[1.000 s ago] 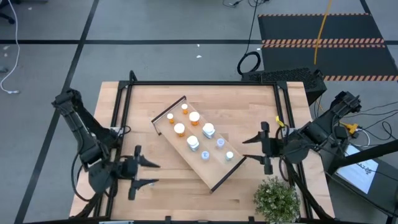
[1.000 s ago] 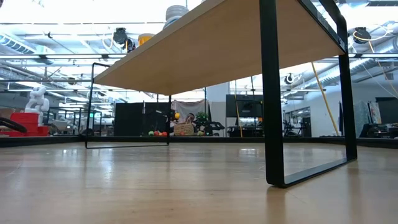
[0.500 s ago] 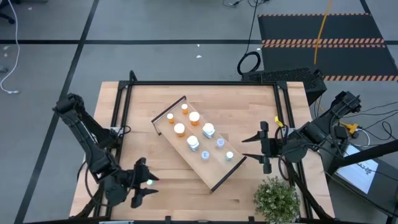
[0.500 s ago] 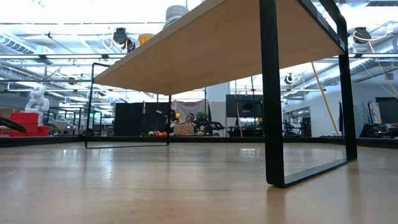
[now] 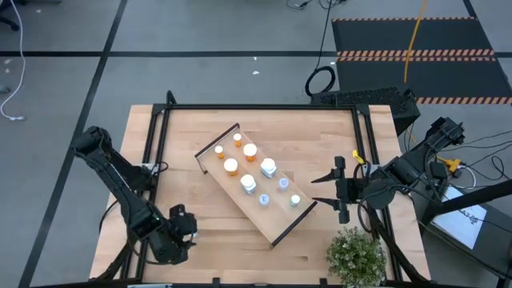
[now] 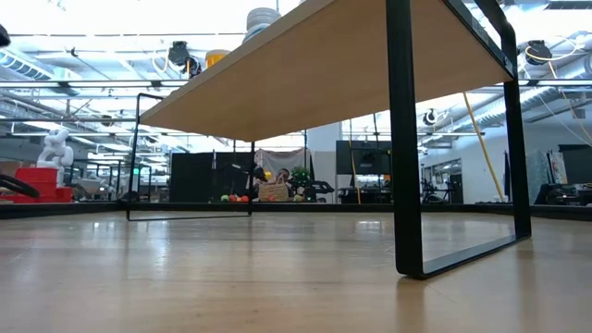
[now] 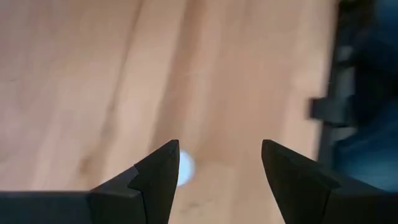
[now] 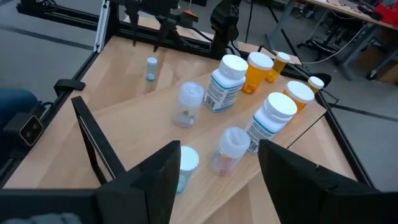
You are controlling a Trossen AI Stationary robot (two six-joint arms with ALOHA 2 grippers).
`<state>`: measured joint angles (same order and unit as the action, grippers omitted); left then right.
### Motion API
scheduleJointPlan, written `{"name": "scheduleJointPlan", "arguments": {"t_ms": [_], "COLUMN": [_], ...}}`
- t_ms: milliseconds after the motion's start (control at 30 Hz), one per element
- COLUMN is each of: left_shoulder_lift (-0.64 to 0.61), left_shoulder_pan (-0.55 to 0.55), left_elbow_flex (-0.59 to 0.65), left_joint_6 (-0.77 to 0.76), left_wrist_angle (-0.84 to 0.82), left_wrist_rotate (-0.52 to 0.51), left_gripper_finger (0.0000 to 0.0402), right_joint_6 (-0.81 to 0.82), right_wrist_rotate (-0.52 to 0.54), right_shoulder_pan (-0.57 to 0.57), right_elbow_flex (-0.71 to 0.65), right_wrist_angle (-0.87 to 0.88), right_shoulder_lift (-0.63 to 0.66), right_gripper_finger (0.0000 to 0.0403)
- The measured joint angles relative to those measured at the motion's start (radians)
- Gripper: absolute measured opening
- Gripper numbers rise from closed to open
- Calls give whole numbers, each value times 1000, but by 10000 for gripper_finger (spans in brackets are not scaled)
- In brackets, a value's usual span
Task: Pick and place medicine bottles onto shelf by color
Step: Put the blue pill bottle on the shelf aligned with the blue pill bottle
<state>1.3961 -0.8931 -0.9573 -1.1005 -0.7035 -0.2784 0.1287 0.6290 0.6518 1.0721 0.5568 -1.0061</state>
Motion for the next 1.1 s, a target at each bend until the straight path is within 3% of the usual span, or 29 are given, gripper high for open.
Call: {"name": "scheduleJointPlan", "arguments": {"t_ms": [300,1100], "left_shoulder_lift": [50,144], "left_shoulder_pan": [0,-13], "left_elbow_flex": [0,0], "left_joint_6": [86,44], "left_wrist_angle": [-49,-88], "left_wrist_rotate": [-32,-9], "left_gripper_finger": [230,230], "right_joint_6": [-10,-18], "right_wrist_rotate": [-1,-1], "right_shoulder_pan": [0,0], "right_elbow_flex": [0,0], "right_wrist_angle": [1,1], "right_shoulder_lift": [0,0], "right_gripper_finger": [212,212]}}
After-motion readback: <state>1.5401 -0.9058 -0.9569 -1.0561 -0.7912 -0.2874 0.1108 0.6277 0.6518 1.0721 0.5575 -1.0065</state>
